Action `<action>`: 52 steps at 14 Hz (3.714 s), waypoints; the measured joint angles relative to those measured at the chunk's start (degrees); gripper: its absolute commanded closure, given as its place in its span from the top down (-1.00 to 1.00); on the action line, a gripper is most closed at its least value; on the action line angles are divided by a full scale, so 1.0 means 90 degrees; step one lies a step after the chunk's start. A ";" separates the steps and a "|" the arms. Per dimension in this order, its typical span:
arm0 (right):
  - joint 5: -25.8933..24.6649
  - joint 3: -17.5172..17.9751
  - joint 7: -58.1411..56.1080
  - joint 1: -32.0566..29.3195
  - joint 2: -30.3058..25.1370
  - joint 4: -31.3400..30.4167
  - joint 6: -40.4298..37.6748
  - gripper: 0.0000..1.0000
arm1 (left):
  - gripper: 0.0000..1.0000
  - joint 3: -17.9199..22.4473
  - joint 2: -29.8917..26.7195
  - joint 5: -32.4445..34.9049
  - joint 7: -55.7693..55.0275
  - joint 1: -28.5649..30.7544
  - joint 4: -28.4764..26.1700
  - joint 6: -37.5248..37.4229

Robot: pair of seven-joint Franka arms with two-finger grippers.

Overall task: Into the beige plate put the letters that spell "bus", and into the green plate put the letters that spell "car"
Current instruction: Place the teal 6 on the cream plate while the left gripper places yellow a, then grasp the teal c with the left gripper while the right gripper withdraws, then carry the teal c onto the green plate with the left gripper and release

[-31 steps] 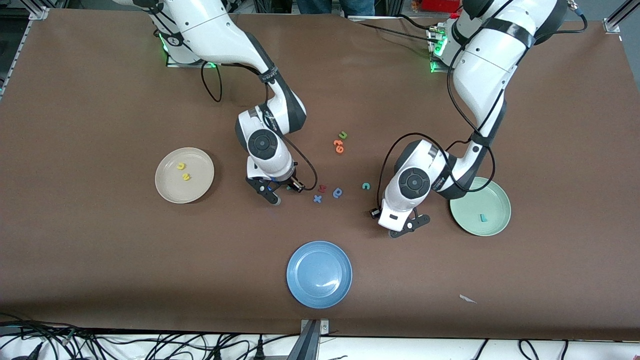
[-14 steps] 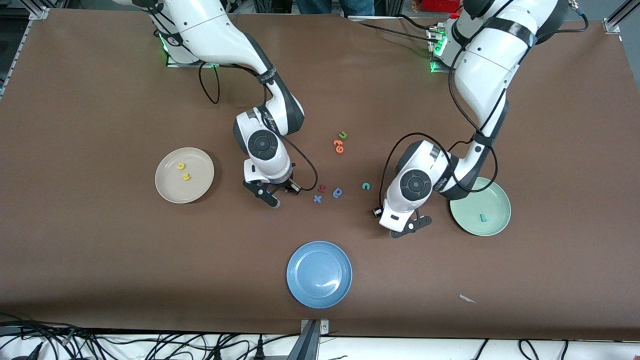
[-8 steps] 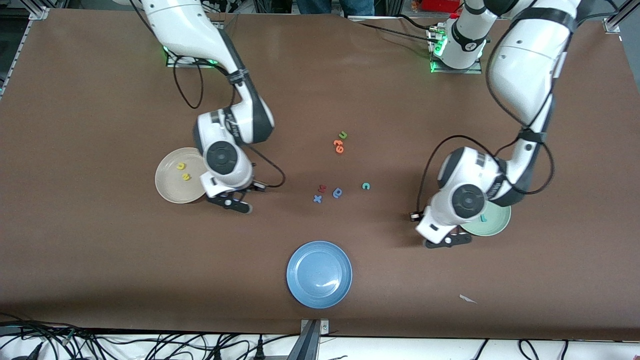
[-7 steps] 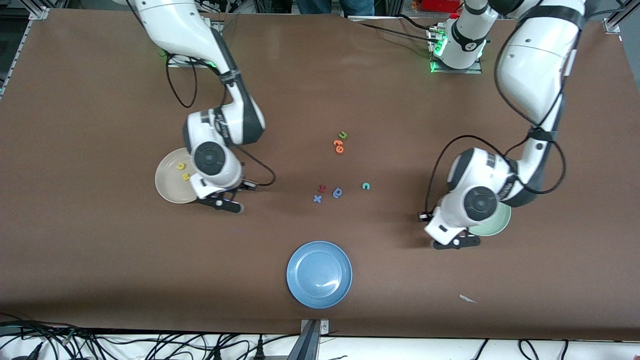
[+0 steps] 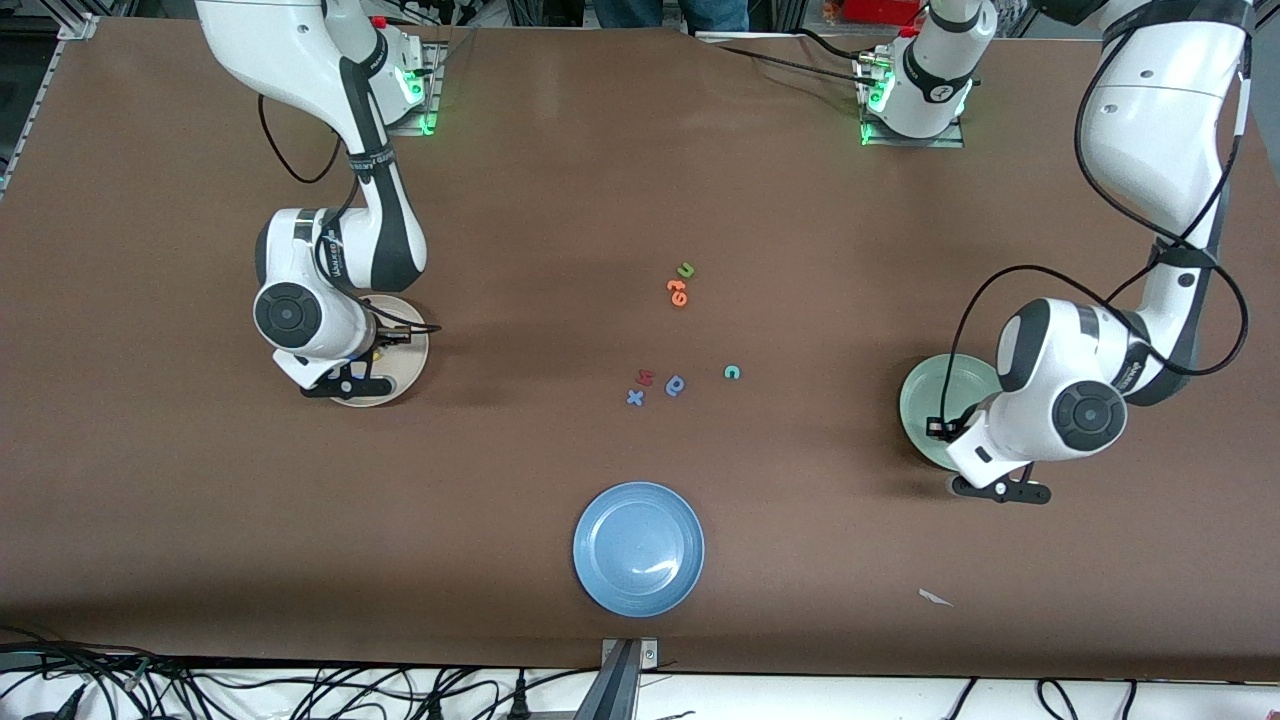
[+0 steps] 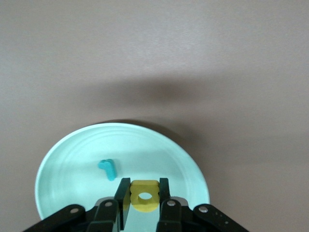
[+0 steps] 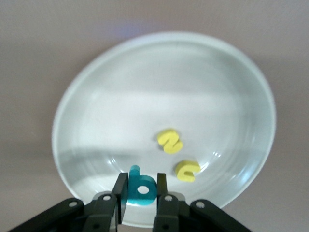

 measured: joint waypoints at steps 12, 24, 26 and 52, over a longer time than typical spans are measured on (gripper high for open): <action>0.0008 0.0019 0.0078 0.0108 -0.0250 0.2891 -0.2530 1.00 | 1.00 -0.0486 -0.1171 0.0019 -0.0182 0.0434 -0.2002 0.1618; -0.1065 0.2113 0.0081 -0.2574 -0.2152 0.3432 -0.3938 1.00 | 0.88 -0.0981 -0.0209 0.0019 -0.2210 -0.1883 -0.0982 0.0810; -0.1290 0.2741 0.0082 -0.3195 -0.2892 0.2501 -0.3493 1.00 | 0.86 -0.0981 0.0044 0.0019 -0.2336 -0.2006 -0.0782 0.0759; -0.1405 0.3653 0.0106 -0.4575 -0.3431 0.2099 -0.2647 1.00 | -0.63 -0.0926 0.0744 0.0019 -0.3108 -0.2378 -0.0244 0.1015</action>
